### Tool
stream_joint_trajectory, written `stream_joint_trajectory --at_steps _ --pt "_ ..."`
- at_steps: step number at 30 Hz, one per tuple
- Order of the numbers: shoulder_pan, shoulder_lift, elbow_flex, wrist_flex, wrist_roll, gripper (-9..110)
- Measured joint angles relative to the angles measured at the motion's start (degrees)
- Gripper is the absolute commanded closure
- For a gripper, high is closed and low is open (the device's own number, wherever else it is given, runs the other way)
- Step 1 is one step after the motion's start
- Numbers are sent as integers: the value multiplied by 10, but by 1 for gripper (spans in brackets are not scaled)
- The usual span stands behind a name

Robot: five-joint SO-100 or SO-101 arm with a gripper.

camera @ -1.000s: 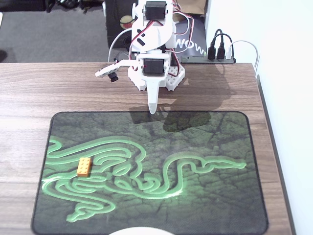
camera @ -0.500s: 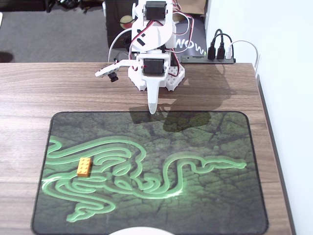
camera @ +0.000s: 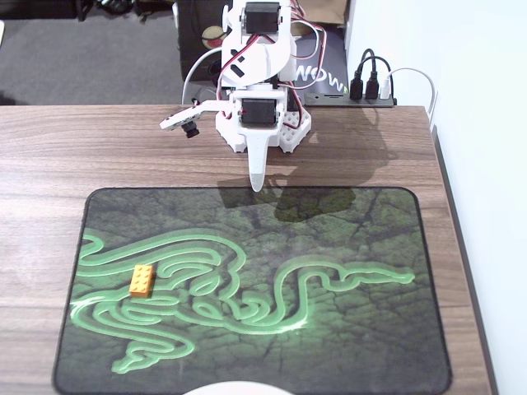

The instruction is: Grasp a lego block and put it on the plate.

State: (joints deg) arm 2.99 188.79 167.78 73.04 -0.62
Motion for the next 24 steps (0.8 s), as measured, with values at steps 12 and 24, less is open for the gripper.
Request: stream_joint_trajectory --at_steps 12,24 --pt "0 0 0 0 0 101" --pt "-11 0 0 0 -5 101"
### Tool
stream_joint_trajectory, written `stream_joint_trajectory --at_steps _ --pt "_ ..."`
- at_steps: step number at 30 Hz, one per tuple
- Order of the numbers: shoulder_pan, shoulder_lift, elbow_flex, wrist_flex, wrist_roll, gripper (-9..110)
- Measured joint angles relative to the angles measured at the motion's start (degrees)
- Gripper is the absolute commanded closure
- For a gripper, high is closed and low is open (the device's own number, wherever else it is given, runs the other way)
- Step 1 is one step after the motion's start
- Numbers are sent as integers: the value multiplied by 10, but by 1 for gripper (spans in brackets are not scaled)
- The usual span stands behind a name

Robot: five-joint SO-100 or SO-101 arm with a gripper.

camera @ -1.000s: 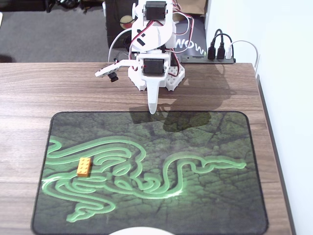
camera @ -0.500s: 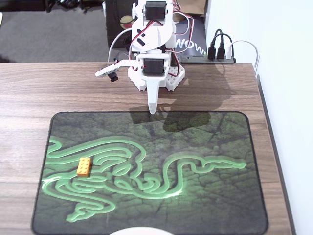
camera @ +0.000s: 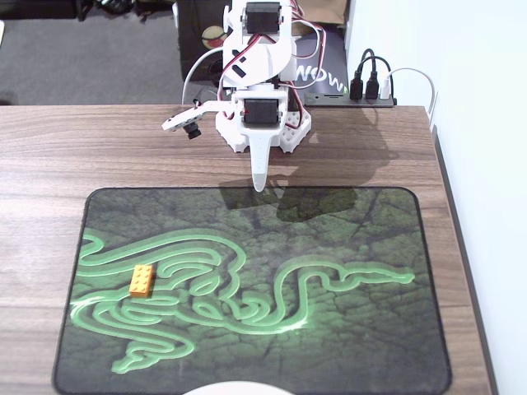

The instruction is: Grasp a lego block and put it on the plate.

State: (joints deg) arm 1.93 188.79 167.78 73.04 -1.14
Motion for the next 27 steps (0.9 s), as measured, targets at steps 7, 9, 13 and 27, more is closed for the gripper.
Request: stream_joint_trajectory --at_steps 7,9,13,27 --pt "0 0 0 0 -2 101" --pt "0 0 0 0 -2 101" --pt "-4 0 0 0 -2 101" --pt "-4 -201 -84 -87 -66 101"
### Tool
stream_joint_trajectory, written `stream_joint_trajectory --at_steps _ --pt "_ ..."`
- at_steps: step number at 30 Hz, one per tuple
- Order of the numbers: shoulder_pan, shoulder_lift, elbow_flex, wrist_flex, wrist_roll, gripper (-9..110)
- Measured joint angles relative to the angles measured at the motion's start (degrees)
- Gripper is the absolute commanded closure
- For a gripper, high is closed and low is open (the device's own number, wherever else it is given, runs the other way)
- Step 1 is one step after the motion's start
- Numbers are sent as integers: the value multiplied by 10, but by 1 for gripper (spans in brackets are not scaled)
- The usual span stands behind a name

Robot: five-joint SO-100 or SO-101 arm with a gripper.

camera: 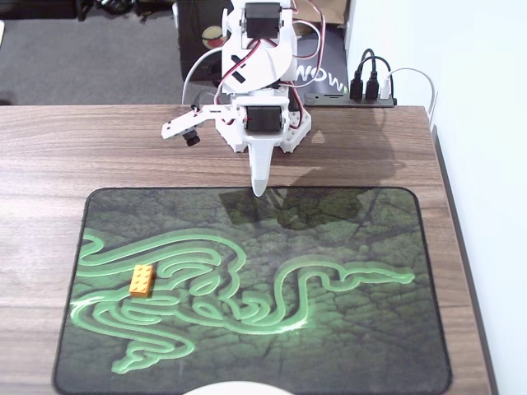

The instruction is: Grasp a lego block and put it on the plate.

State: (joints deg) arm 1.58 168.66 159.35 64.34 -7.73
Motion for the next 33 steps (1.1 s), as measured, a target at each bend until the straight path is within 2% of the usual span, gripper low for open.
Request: stream_joint_trajectory --at_steps 10,25,33 --pt "34 -122 -105 -4 -151 101" --pt "109 -164 -176 56 -382 101" --pt "185 -214 -224 78 -526 101"
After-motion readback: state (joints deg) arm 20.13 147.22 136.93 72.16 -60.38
